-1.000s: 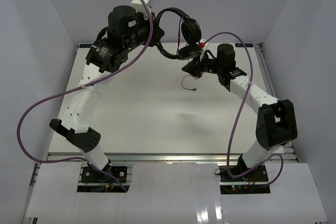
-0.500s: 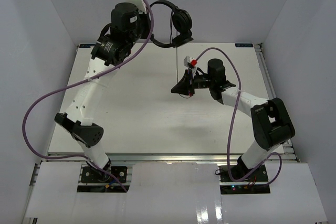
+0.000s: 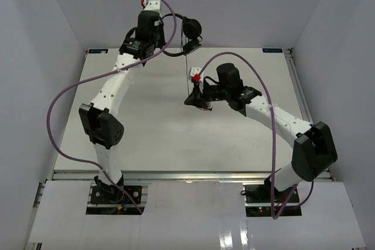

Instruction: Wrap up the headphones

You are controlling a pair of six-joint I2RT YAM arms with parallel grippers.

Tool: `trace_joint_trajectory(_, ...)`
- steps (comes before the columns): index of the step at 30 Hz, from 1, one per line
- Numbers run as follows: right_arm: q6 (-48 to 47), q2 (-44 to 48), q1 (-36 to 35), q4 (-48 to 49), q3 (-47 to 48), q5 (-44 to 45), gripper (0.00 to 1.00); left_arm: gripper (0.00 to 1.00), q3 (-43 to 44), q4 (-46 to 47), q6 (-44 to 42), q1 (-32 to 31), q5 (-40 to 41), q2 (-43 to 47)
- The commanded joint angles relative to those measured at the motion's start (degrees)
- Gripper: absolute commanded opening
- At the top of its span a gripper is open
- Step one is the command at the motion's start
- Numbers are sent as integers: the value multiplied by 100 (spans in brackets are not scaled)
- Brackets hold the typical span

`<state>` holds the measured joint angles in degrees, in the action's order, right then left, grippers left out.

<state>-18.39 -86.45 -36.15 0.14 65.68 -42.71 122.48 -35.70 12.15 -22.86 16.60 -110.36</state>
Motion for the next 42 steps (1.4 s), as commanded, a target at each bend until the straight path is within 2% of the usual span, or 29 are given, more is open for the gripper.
trace_joint_trajectory(1, -1467, -38, -566, -2239, 959, 2530, 8, 0, -175, 486, -195, 19, 358, -227)
trace_joint_trajectory(6, -2654, 76, -998, -2421, 1413, 4853, 8, 0, -1249, 557, -357, -38, -70, -407)
trace_joint_trajectory(10, -3877, 193, -1033, -1820, 1330, 6286, 8, 0, -1981, 599, -624, -213, -597, -407)
trace_joint_trajectory(15, -4815, 318, -1046, -439, 849, 6921, 8, 0, -2746, 547, -834, -362, -1517, -235)
trace_joint_trajectory(18, -5093, 365, -1030, 299, 431, 6968, 8, 0, -2986, 425, -909, -454, -2503, -69)
trace_joint_trajectory(21, -4947, 348, -973, 688, 341, 6882, 8, 0, -3142, 275, -952, -552, -3100, 41)
trace_joint_trajectory(30, -4152, 287, -360, 786, 348, 6176, 8, 0, -3277, 189, -1101, -676, -4294, 444)
trace_joint_trajectory(37, -2545, 166, 600, -29, 655, 4417, 8, 0, -3235, 273, -1037, -676, -5057, 837)
trace_joint_trajectory(42, -1384, -28, 1382, -447, 933, 2498, 9, 0, -3062, 232, -953, -669, -5120, 1077)
